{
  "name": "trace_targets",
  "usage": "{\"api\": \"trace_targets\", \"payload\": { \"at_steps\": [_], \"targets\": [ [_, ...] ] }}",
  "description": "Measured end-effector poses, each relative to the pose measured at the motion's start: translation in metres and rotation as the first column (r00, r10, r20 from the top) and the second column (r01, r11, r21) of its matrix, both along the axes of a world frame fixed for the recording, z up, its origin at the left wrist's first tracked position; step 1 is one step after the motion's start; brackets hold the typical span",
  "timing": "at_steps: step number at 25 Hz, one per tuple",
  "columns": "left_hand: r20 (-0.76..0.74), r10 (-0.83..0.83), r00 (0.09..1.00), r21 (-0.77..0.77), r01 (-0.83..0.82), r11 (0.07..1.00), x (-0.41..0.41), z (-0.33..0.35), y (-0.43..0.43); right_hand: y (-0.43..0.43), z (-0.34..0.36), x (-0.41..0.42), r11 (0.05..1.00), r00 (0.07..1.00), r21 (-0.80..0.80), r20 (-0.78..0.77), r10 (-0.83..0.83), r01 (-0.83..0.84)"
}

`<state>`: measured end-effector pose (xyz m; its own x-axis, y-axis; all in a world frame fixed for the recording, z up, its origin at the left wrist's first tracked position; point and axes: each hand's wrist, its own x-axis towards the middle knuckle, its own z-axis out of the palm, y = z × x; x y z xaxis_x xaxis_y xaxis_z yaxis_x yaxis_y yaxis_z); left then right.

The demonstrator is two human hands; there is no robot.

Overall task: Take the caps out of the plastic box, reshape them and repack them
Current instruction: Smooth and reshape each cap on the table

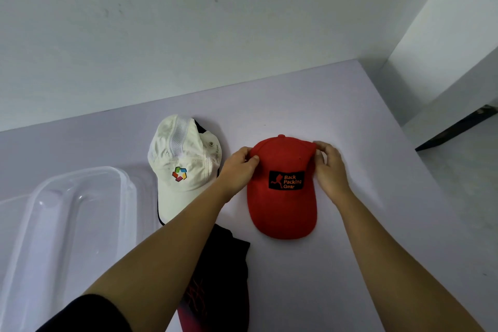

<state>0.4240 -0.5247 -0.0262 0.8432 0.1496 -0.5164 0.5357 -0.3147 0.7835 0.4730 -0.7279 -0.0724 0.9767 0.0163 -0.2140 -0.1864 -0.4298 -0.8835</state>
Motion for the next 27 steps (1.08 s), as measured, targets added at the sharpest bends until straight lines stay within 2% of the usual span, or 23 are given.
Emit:
{"api": "trace_targets", "payload": {
  "at_steps": [2, 3, 5, 7, 9, 11, 12, 14, 17, 19, 22, 27],
  "targets": [
    [0.056, -0.061, 0.997, 0.194, 0.049, 0.980, -0.004, 0.005, -0.004, -0.005, 0.007, -0.008, 0.999, 0.999, -0.043, 0.040, 0.001, 0.001],
    [0.111, -0.054, 0.992, 0.267, 0.023, 0.963, -0.008, 0.009, -0.008, -0.008, 0.009, -0.016, 0.999, 0.999, -0.053, 0.051, 0.009, -0.006],
    [0.244, 0.005, 0.970, 0.313, -0.083, 0.946, -0.025, 0.016, -0.022, -0.014, 0.007, -0.038, 0.996, 0.998, -0.075, 0.048, 0.043, -0.039],
    [0.306, 0.008, 0.952, 0.296, -0.103, 0.950, -0.054, 0.011, -0.044, -0.022, 0.001, -0.064, 0.990, 0.995, -0.101, 0.013, 0.103, -0.101],
    [0.222, -0.062, 0.973, 0.303, -0.008, 0.953, -0.083, -0.003, -0.065, -0.032, -0.005, -0.086, 0.979, 0.982, -0.083, -0.052, 0.181, -0.185],
    [0.050, -0.164, 0.985, 0.356, 0.136, 0.925, -0.102, -0.023, -0.073, -0.042, -0.013, -0.101, 0.945, 0.943, -0.064, -0.118, 0.311, -0.320],
    [-0.028, -0.206, 0.978, 0.388, 0.201, 0.900, -0.107, -0.031, -0.075, -0.045, -0.017, -0.107, 0.905, 0.907, -0.102, -0.138, 0.398, -0.413],
    [-0.134, -0.250, 0.959, 0.428, 0.284, 0.858, -0.110, -0.040, -0.078, -0.046, -0.028, -0.114, 0.787, 0.839, -0.292, -0.158, 0.521, -0.544],
    [-0.174, -0.298, 0.939, 0.470, 0.345, 0.813, -0.109, -0.046, -0.083, -0.033, -0.040, -0.114, 0.700, 0.880, -0.583, -0.056, 0.472, -0.413],
    [-0.181, -0.327, 0.927, 0.501, 0.373, 0.781, -0.109, -0.046, -0.084, -0.019, -0.043, -0.110, 0.657, 0.907, -0.674, -0.049, 0.418, -0.339],
    [-0.166, -0.297, 0.940, 0.535, 0.339, 0.774, -0.104, -0.047, -0.083, -0.007, -0.045, -0.113, 0.643, 0.927, -0.723, 0.009, 0.375, -0.252],
    [-0.057, -0.278, 0.959, 0.619, 0.253, 0.743, -0.106, -0.062, -0.086, -0.010, -0.046, -0.114, 0.652, 0.927, -0.724, 0.047, 0.371, -0.224]
  ]
}}
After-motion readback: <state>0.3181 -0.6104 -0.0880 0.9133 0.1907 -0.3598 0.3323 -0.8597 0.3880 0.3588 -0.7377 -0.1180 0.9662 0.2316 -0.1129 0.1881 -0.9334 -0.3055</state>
